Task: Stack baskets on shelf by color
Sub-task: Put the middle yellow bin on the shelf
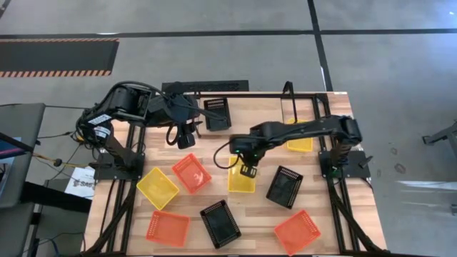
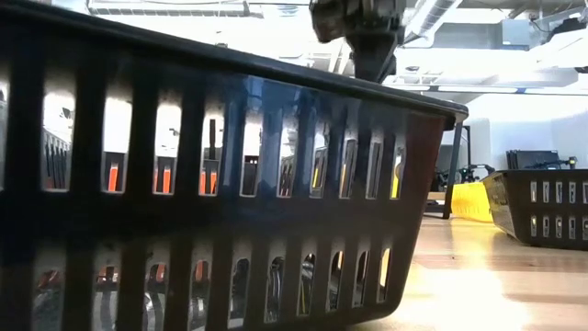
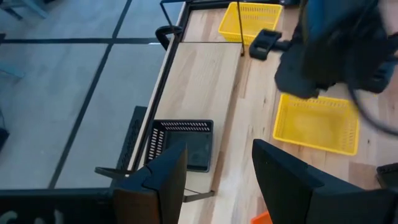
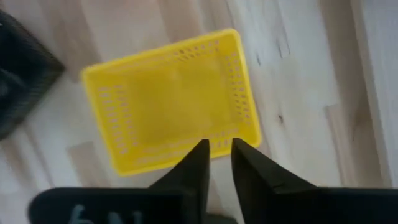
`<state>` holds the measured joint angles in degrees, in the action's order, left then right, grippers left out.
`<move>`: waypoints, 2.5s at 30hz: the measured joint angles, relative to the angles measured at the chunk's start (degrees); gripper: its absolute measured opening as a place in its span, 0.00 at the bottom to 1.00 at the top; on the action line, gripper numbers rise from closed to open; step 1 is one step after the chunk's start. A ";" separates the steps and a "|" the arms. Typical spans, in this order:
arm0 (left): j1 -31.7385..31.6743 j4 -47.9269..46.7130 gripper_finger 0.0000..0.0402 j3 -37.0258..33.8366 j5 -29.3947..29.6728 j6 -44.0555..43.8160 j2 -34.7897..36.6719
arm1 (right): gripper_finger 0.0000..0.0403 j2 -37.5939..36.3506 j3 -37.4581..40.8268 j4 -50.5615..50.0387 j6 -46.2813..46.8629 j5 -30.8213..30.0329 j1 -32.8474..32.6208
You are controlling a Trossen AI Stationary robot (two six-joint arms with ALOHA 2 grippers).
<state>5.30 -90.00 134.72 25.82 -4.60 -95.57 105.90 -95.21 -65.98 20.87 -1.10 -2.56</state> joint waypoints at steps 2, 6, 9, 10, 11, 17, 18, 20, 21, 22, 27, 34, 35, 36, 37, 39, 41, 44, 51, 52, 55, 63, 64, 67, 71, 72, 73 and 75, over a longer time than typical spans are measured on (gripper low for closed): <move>0.00 0.00 0.42 -0.02 0.00 0.37 -0.02 | 0.30 1.63 0.06 0.06 -1.31 0.09 0.58; 0.00 0.00 0.42 -0.02 0.00 0.36 -0.02 | 0.42 4.71 0.03 0.51 -4.64 0.08 1.27; 0.00 0.00 0.42 -0.02 -0.01 -0.11 -0.02 | 0.50 6.59 0.05 1.08 -8.02 0.09 1.35; 0.00 -0.02 0.42 -0.02 0.00 -0.13 -0.02 | 0.52 7.20 0.03 1.39 -9.01 0.08 1.35; 0.00 0.00 0.42 -0.02 0.00 -0.13 -0.02 | 0.53 7.81 0.01 1.72 -9.74 0.07 1.35; 0.00 -0.02 0.42 -0.02 0.00 -0.21 -0.02 | 0.56 9.78 0.07 3.12 -14.23 -0.04 2.00; 0.00 0.00 0.42 -0.02 0.01 -0.22 -0.02 | 0.55 9.71 0.07 3.63 -14.82 -0.18 2.21; 0.00 -0.01 0.42 -0.02 0.00 -0.21 -0.02 | 0.55 9.69 0.07 5.29 -15.16 -0.20 2.78; 0.00 0.00 0.42 -0.02 0.02 -0.22 -0.02 | 0.54 9.69 0.07 5.92 -15.33 -0.20 3.04; 0.00 -0.02 0.42 -0.02 0.02 -0.22 -0.02 | 0.54 9.65 0.07 6.16 -15.37 -0.18 3.44; -0.02 -0.02 0.42 -0.02 0.02 -0.37 -0.02 | 0.54 9.65 0.07 6.73 -16.41 -0.23 5.07; -0.02 -0.01 0.42 -0.02 0.02 -0.37 -0.02 | 0.54 9.66 0.07 9.83 -16.86 1.72 4.96; -0.02 -0.02 0.42 -0.02 0.02 -0.37 -0.02 | 0.54 9.67 0.07 10.22 -16.88 2.07 4.98; -0.02 -0.02 0.42 -0.02 0.02 -0.37 -0.02 | 0.54 9.67 0.07 10.55 -16.87 2.43 5.02; -0.02 -0.01 0.42 -0.02 0.02 -0.37 -0.02 | 0.54 9.67 0.07 10.88 -16.87 2.65 5.05; -0.02 -0.02 0.42 -0.02 0.02 -0.37 -0.02 | 0.54 9.67 0.07 11.88 -17.37 2.65 5.07; -0.02 -0.02 0.42 -0.02 0.02 -0.37 -0.02 | 0.54 9.67 0.07 12.46 -17.74 2.65 5.31; -0.02 -0.02 0.42 -0.02 0.02 -0.37 -0.02 | 0.54 9.67 0.07 12.80 -17.84 2.78 5.92; -0.02 -0.01 0.42 -0.02 0.02 -0.50 -0.02 | 0.54 9.69 2.40 14.76 -17.88 3.11 6.84; -0.02 -0.02 0.42 -0.02 0.02 -0.51 -0.02 | 0.54 9.71 3.40 15.09 -17.59 3.54 6.79; -0.02 -0.02 0.42 -0.02 0.02 -0.53 -0.02 | 0.54 9.71 6.20 15.66 -16.55 4.59 6.55; -0.02 -0.02 0.42 -0.02 0.04 -0.40 -0.02 | 0.53 9.76 9.27 17.38 -16.47 4.71 5.86; -0.02 -0.02 0.42 -0.02 0.04 -0.40 -0.02 | 0.53 9.76 9.27 17.69 -16.65 4.70 5.89; -0.02 -0.02 0.42 -0.02 0.04 -0.44 -0.02 | 0.52 9.76 9.30 19.11 -16.82 4.68 6.18; -0.02 -0.02 0.42 -0.02 0.04 -0.59 -0.02 | 0.50 9.76 9.30 18.97 -16.86 4.84 6.89; -0.02 -0.02 0.42 -0.02 0.04 -0.60 -0.02 | 0.48 9.76 9.30 18.93 -16.85 4.99 6.98; -0.02 -0.02 0.42 -0.02 0.04 -0.60 -0.02 | 0.47 9.76 9.30 18.95 -16.86 5.23 7.17; -0.02 -0.02 0.42 -0.02 0.04 -0.61 -0.02 | 0.45 9.76 9.30 18.98 -16.86 5.46 7.23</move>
<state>5.28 -90.02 134.69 25.87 -5.21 -95.59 115.66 -85.91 -47.00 4.01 4.36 4.67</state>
